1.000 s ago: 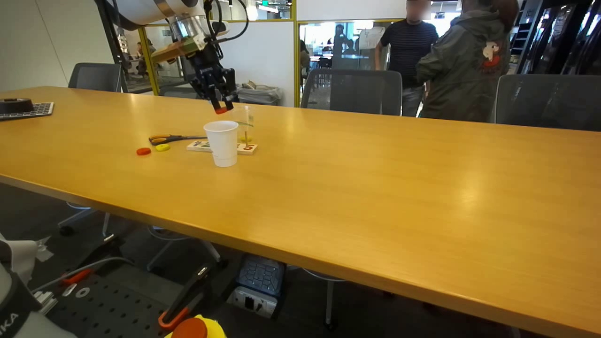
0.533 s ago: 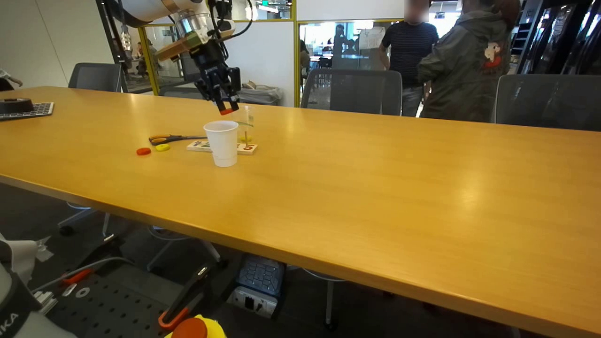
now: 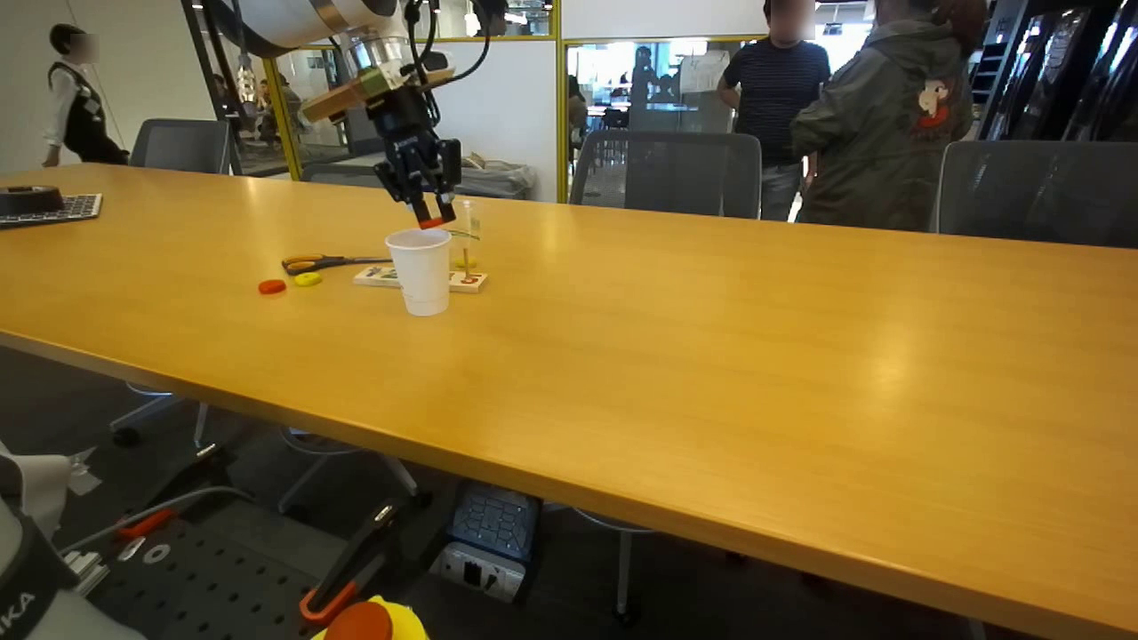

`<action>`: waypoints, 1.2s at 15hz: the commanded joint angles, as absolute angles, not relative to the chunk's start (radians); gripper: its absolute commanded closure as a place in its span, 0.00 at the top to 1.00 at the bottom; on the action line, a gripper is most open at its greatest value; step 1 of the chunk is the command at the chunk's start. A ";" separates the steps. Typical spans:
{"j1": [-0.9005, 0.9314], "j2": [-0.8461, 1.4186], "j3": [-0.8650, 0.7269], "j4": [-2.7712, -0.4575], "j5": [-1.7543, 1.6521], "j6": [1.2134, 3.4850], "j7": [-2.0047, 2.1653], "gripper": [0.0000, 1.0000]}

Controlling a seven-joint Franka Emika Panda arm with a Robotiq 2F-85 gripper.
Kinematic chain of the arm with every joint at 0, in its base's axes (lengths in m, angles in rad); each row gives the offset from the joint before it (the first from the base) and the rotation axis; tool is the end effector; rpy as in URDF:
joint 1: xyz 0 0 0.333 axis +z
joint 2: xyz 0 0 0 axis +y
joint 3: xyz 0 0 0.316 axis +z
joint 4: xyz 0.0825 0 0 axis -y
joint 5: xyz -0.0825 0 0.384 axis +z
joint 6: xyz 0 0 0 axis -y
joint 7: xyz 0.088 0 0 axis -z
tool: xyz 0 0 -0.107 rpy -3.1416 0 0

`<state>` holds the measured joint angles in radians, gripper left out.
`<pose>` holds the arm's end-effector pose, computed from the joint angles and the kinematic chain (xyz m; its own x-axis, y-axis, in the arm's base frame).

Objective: Pick up the orange and yellow objects from the table and put them in the two cups

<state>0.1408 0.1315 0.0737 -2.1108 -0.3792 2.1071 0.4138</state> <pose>0.5412 0.0996 0.3459 0.9993 0.0124 -0.0345 0.0228 -0.9465 0.3220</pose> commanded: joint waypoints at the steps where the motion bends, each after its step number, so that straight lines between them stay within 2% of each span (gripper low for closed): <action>1: 0.133 0.139 0.077 -2.081 -0.309 2.083 0.353 0.68; 5: 0.136 0.128 0.083 -2.082 -0.247 2.098 0.323 0.96; 6: 0.140 0.125 0.087 -2.081 -0.235 2.101 0.319 1.00; 13: 0.181 0.136 0.163 -2.083 -0.068 2.168 0.276 1.00; 18: 0.245 0.188 0.191 -2.076 -0.028 2.197 0.496 1.00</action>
<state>0.2136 0.1555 0.1871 -2.0913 -0.0483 2.1554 0.3796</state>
